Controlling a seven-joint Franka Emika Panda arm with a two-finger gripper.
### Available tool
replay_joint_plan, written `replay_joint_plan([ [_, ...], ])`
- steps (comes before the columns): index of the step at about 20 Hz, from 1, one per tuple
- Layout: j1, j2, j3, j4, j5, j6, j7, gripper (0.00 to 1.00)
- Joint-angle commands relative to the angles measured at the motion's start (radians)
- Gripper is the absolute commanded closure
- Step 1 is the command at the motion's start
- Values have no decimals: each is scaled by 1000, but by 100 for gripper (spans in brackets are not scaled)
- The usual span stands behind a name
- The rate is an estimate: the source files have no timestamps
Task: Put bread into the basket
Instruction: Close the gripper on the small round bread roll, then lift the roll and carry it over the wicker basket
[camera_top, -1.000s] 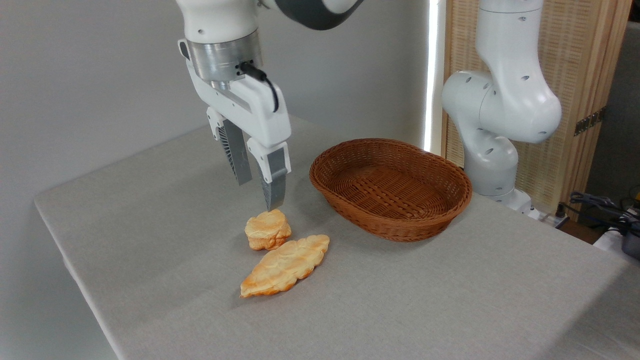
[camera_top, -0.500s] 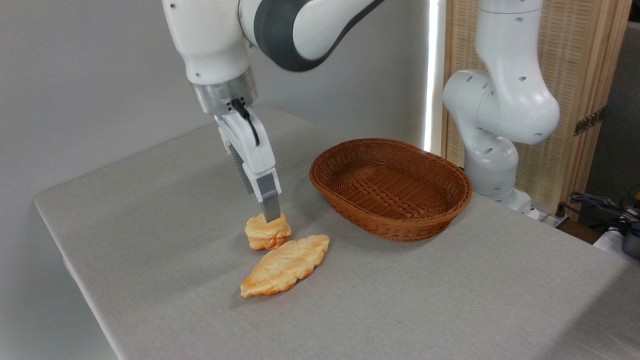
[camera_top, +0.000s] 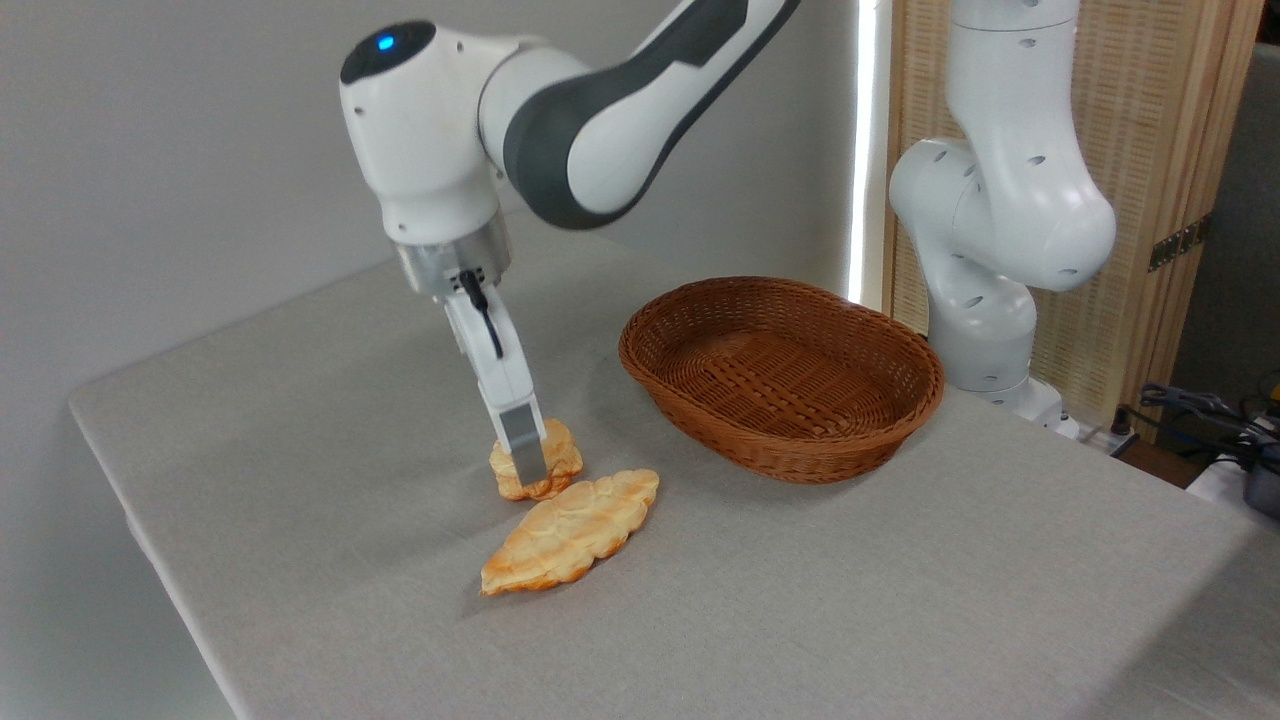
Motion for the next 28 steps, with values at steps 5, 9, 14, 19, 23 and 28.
replay_joint_plan([
  [5, -1, 20, 6, -1, -8, 15, 25, 0],
  [9, -1, 13, 6, 1, -10, 7, 25, 26],
  [14, -1, 8, 13, 4, -16, 5, 60, 49],
  [19, -1, 8, 13, 2, -16, 5, 60, 49],
  [23, -1, 8, 13, 4, -16, 5, 60, 49],
  [28, 2, -32, 19, 24, -73, 2, 58, 48],
])
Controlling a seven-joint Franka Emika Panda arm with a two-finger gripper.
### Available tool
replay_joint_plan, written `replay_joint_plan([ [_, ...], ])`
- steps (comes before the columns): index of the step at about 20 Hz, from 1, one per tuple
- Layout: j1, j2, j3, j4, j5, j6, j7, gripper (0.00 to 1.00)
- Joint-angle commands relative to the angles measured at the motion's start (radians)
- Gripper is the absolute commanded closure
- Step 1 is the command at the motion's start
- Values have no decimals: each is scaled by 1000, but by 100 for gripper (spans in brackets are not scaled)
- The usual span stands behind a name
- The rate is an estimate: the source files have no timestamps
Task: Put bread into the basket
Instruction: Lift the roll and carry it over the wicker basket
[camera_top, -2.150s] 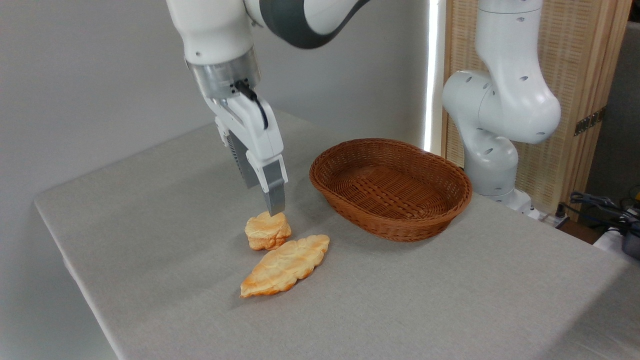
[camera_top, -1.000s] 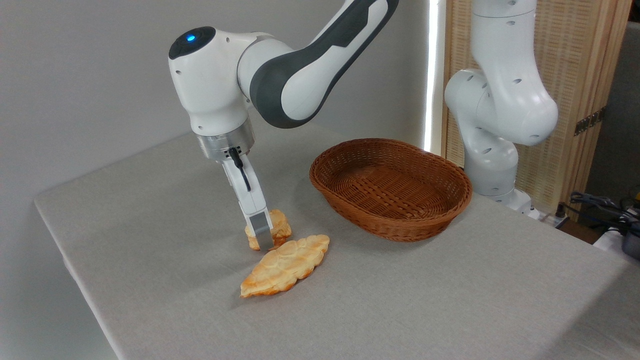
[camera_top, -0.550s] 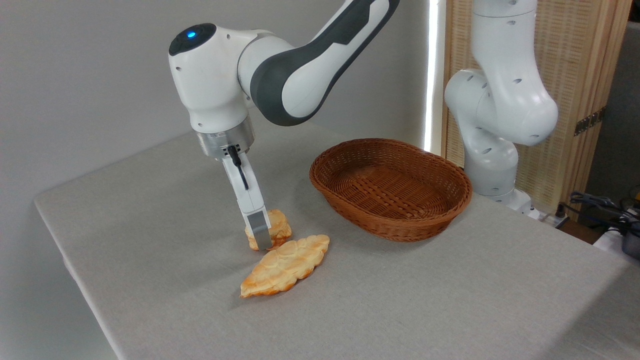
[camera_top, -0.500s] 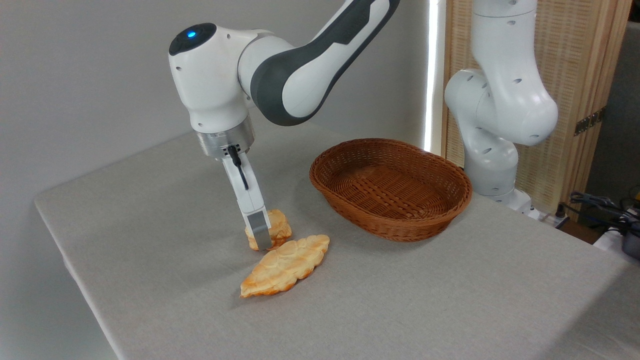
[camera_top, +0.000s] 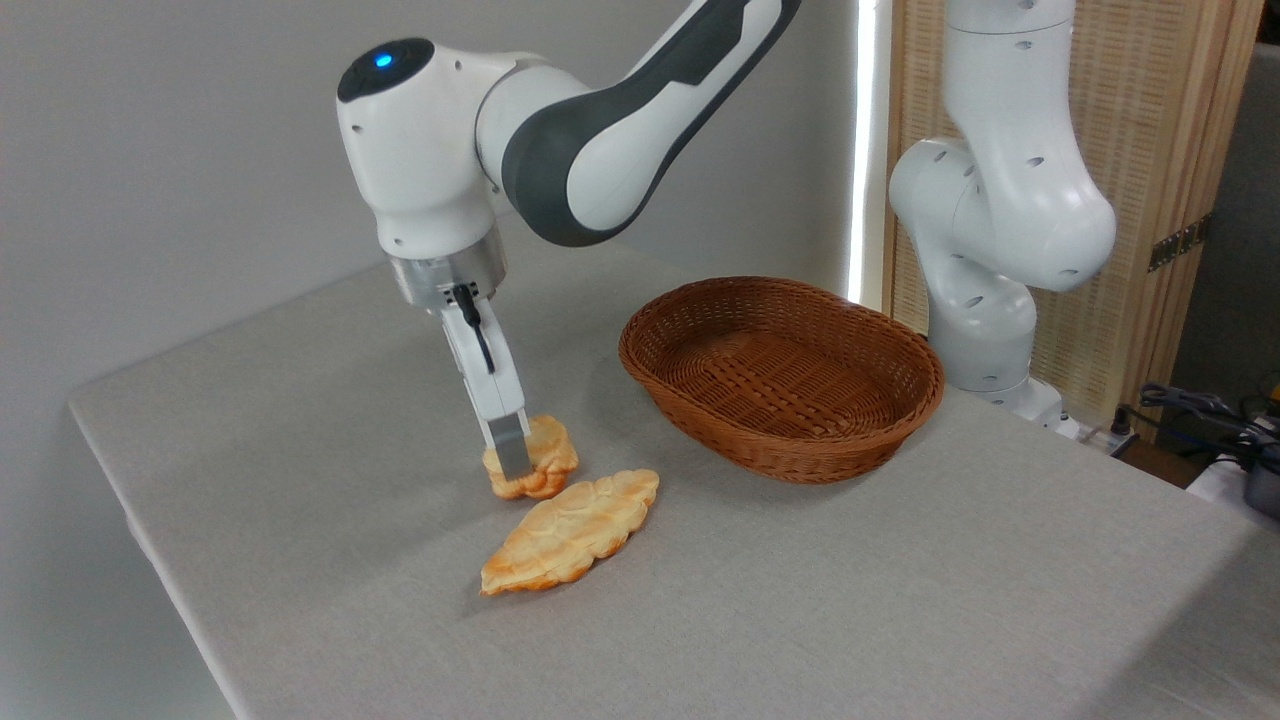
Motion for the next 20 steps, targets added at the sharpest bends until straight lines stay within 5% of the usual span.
replay_joint_plan([
  [1, 0, -49, 19, 12, -42, -27, 25, 48],
  [9, -3, -180, 19, 9, -42, -156, -109, 44],
  [15, -4, -292, 19, -17, -39, -406, -241, 41],
  [20, -26, -315, 17, -114, -39, -503, -255, 17],
])
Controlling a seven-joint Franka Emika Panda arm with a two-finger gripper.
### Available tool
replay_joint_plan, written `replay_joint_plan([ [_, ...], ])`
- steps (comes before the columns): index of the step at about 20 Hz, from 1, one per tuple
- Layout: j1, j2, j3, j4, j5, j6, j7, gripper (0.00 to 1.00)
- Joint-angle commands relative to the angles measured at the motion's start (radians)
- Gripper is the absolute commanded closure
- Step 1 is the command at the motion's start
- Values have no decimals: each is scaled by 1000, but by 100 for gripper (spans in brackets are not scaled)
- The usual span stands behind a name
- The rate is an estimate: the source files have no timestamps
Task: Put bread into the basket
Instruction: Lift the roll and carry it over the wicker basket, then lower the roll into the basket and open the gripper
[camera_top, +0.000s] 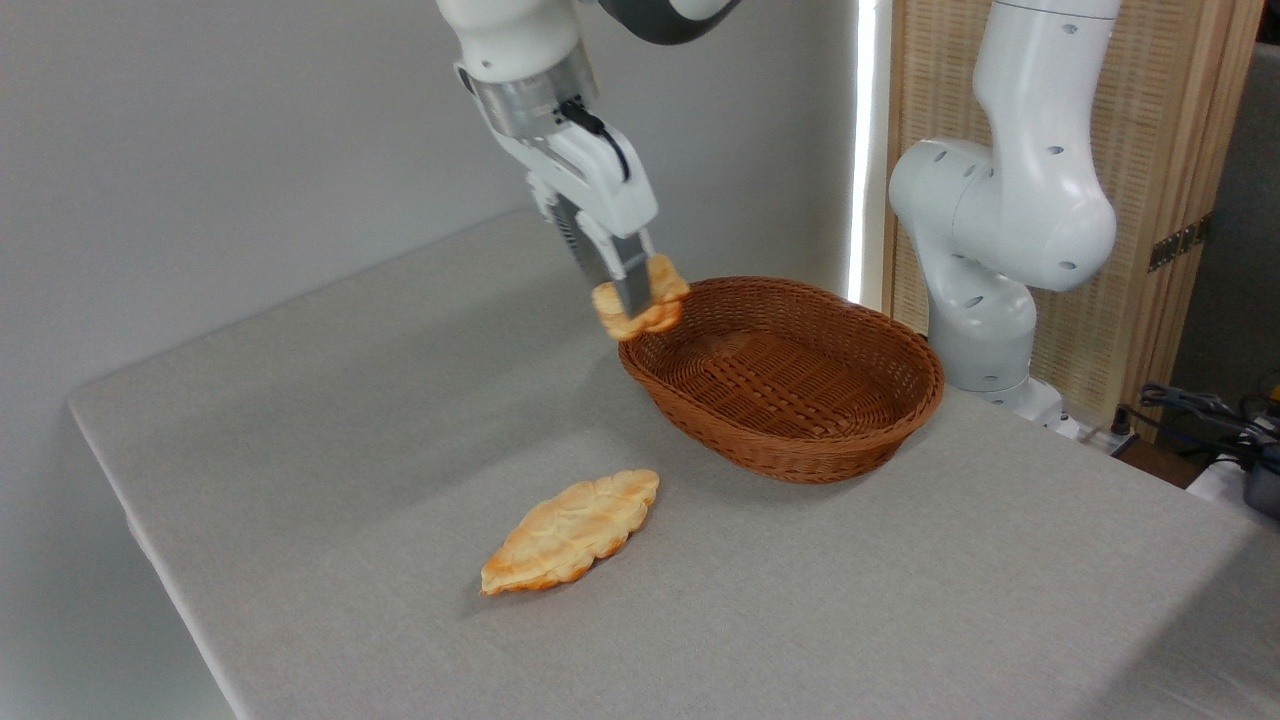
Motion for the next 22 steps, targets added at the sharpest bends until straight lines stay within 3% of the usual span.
replay_joint_plan([
  [1, -37, -15, 8, -97, -14, -22, -15, 13],
  [6, -43, -6, -1, -132, -12, -22, -2, 0],
  [9, -77, 3, -1, -132, -12, -19, 1, 0],
  [22, -77, 8, 9, -88, -1, 53, 4, 0],
])
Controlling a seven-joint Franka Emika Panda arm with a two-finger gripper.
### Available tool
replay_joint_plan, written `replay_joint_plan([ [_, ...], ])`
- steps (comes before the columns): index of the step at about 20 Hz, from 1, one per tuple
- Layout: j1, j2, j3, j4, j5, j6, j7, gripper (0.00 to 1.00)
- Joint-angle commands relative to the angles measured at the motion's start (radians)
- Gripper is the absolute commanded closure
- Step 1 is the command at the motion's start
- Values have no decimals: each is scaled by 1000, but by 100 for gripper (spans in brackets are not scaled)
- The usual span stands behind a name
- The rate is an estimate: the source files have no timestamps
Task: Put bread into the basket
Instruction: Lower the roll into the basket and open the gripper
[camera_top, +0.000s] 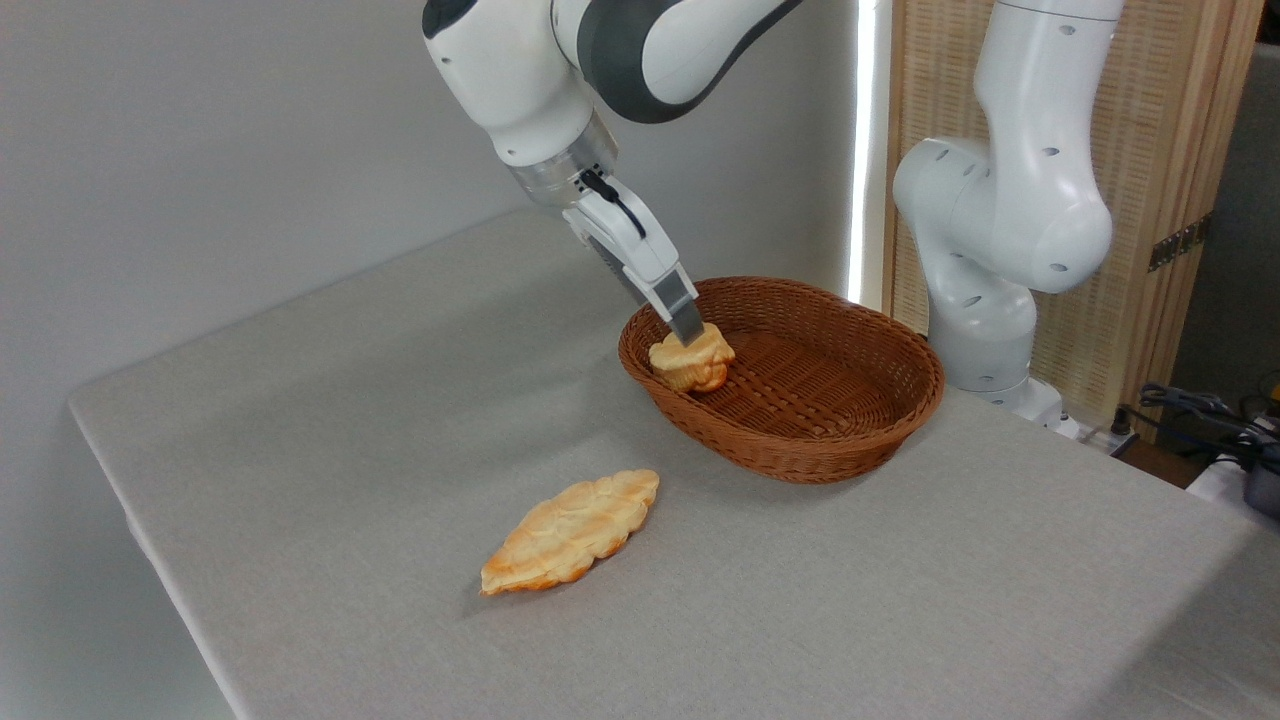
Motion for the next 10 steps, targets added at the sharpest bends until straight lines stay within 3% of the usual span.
replay_joint_plan([
  [1, -1, -2, 19, 61, 5, 56, 3, 0],
  [3, 5, 0, 21, 96, 35, 108, 5, 0],
  [6, 16, 10, 23, 118, 40, 194, -1, 0],
  [10, 16, 64, 75, 194, 42, 229, -9, 0],
])
